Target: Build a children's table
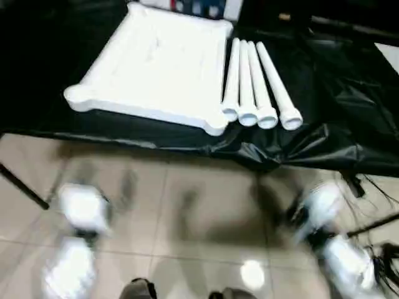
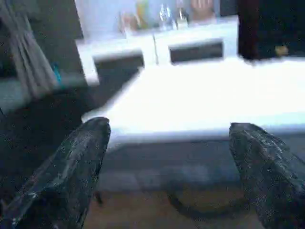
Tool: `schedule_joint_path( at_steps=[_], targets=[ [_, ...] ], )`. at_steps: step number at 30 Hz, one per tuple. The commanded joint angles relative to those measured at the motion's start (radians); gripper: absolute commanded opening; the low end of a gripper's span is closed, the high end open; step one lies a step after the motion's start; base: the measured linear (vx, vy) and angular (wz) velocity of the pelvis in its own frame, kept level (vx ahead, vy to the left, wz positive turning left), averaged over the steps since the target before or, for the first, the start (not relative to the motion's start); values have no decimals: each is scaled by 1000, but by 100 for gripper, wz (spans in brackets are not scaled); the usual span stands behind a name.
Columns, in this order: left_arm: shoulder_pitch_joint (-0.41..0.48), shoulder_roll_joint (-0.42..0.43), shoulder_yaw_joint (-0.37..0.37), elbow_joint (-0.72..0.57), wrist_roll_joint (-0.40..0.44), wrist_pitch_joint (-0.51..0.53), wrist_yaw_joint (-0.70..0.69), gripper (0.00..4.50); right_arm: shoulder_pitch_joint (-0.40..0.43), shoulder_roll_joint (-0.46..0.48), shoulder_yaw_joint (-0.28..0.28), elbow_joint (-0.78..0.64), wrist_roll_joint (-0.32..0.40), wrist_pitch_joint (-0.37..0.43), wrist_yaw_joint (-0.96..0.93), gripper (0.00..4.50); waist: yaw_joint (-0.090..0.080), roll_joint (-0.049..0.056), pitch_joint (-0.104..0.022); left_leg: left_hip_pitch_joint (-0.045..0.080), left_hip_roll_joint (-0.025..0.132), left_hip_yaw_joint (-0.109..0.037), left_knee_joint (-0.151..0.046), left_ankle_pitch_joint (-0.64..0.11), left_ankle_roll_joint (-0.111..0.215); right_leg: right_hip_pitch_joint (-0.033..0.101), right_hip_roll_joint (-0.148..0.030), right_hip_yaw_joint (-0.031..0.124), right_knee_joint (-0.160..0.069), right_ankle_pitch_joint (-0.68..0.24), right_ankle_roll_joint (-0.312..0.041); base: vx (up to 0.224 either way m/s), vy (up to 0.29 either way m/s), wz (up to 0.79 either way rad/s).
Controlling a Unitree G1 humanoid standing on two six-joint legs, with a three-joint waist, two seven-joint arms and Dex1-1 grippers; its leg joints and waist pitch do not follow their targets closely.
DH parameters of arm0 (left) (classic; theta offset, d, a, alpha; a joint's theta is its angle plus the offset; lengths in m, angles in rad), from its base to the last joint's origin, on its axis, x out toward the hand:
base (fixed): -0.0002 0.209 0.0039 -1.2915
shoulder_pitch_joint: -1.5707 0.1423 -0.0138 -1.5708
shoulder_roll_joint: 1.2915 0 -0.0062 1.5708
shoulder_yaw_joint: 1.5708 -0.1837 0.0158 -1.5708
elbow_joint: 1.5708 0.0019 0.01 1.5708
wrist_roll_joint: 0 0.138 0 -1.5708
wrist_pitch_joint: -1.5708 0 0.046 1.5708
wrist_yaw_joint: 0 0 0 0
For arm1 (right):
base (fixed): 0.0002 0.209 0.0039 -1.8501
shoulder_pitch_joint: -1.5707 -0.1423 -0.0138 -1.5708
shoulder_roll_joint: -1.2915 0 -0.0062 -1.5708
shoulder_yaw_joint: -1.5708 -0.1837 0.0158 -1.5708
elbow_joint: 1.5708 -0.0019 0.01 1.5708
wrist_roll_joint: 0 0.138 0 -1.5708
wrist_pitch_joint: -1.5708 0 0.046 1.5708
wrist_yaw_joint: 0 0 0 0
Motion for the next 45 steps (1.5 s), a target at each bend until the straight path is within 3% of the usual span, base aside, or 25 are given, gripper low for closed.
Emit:
schedule_joint_path(
  at_steps=[1,4,5,6,7,8,9,10,11,14,16,17,18,19,21,22,23,27,32,33,36,41,42,43,45],
  targets=[
    [-68,12,-2,-2,-32,45,-12,440,-46,13,-41,6,15,38,-52,330,3,20,-79,43,64,-34,-80,8,36,19,-57,42,-46,347,-206,0,0,0],
    [-197,21,-14,66,-83,91,-63,440,-138,11,-50,53,46,108,-74,330,10,26,-92,44,59,-33,-78,4,5,17,-55,40,-45,306,-197,-56,0,0],
    [-211,21,-16,77,-85,97,-71,440,-148,11,-51,59,49,120,-77,330,12,32,-94,46,56,-32,-78,0,-2,15,-53,40,-46,295,-194,-55,3,0],
    [-256,11,-20,106,-83,131,-78,440,-182,8,-56,80,50,143,-89,330,15,41,-97,45,57,-32,-84,-49,-33,12,-53,39,-51,243,-183,-53,6,-1],
    [-293,-10,-17,123,-103,186,-71,440,-209,6,-63,97,66,162,-94,330,16,37,-98,46,57,-29,-84,-75,-47,11,-52,40,-52,219,-181,-53,6,-1],
    [-321,-29,-12,135,-101,228,-45,440,-226,3,-69,113,65,168,-99,330,19,24,-103,43,56,-28,-84,-99,-58,14,-55,43,-53,185,-183,-58,7,-2],
    [-321,-29,-12,135,-101,228,-45,440,-226,3,-69,113,65,168,-99,330,22,28,-102,42,57,-27,-85,-113,-64,13,-57,44,-54,161,-184,-56,1,-1],
    [-371,-35,-13,167,-91,300,-31,440,-247,7,-69,135,62,208,-105,330,23,13,-103,41,59,-24,-85,-129,-61,11,-59,47,-61,122,-181,-56,1,-1],
    [-397,-20,-27,185,-71,310,-52,440,-265,12,-69,152,44,230,-125,330,24,12,-103,42,55,-23,-83,-115,-53,7,-57,48,-61,92,-178,0,0,0],
    [-444,-19,-51,223,-104,328,-100,440,-303,31,-59,183,0,284,-174,330,23,27,-109,45,56,-24,-87,-126,-69,-1,-52,46,-65,69,-170,0,0,0],
    [-478,-25,-52,238,-125,358,-109,440,-319,38,-62,183,21,281,-166,330,26,25,-112,44,56,-23,-86,-124,-76,0,-54,45,-60,83,-177,0,0,0],
    [-493,-22,-56,243,-126,361,-117,440,-324,42,-63,185,27,277,-164,330,29,17,-113,36,54,-23,-86,-114,-63,5,-56,46,-59,100,-180,0,0,0],
    [-493,-22,-56,243,-126,361,-117,440,-324,42,-63,185,27,277,-164,330,30,18,-114,37,55,-23,-85,-108,-60,4,-56,46,-58,105,-178,0,0,0],
    [-525,-9,-65,263,-112,383,-127,440,-350,53,-63,210,37,271,-173,330,29,6,-115,37,55,-21,-84,-98,-52,5,-56,46,-59,112,-178,0,0,0],
    [-529,-17,-62,251,-126,426,-136,440,-373,61,-70,229,44,295,-200,330,32,51,-119,39,52,-25,-81,-64,-52,-1,-54,44,-48,158,-185,0,0,0],
    [-522,-31,-53,236,-139,456,-127,440,-382,63,-70,225,49,311,-203,330,32,51,-119,39,52,-25,-81,-64,-52,-1,-54,44,-48,158,-185,0,0,0],
    [-513,-48,-43,216,-150,499,-104,440,-390,65,-72,220,58,326,-204,330,26,32,-124,31,50,-24,-78,-32,-50,9,-47,43,-41,231,-189,0,0,0],
    [-564,-31,-16,199,-120,579,-32,440,-411,69,-88,215,57,345,-204,330,34,20,-127,30,47,-18,-72,-32,-8,7,-47,46,-46,237,-196,0,0,0],
    [-685,0,23,258,-161,572,-59,440,-437,63,-84,237,45,333,-196,330,42,29,-124,36,48,-19,-76,-53,-22,-1,-47,45,-50,160,-197,0,0,0],
    [-711,-8,34,272,-177,574,-65,440,-451,57,-80,257,43,330,-197,330,45,37,-123,36,48,-20,-77,-64,-39,-1,-49,45,-50,147,-200,0,0,0],
    [-708,-30,63,285,-130,610,45,440,-460,56,-80,257,57,350,-194,330,47,39,-126,35,47,-18,-74,-51,-46,0,-47,47,-46,190,-194,0,0,0],
    [-689,-37,86,297,-93,674,148,440,-450,64,-79,233,52,359,-205,330,53,28,-129,32,46,-17,-71,-30,-21,3,-48,47,-49,205,-188,0,0,0],
    [-683,-45,96,290,-117,695,141,440,-445,67,-79,228,52,360,-204,330,54,29,-130,34,46,-17,-71,-30,-20,2,-48,47,-49,201,-189,0,0,0],
    [-669,-70,116,255,-202,735,84,440,-437,72,-81,215,51,365,-207,330,54,25,-130,34,46,-16,-71,-24,-19,2,-48,47,-46,200,-197,0,0,0],
    [-665,-77,121,242,-234,748,57,440,-435,74,-82,210,51,367,-208,330,57,25,-127,36,47,-14,-72,-32,-16,-4,-47,45,-48,179,-215,0,0,0]
  ],
)
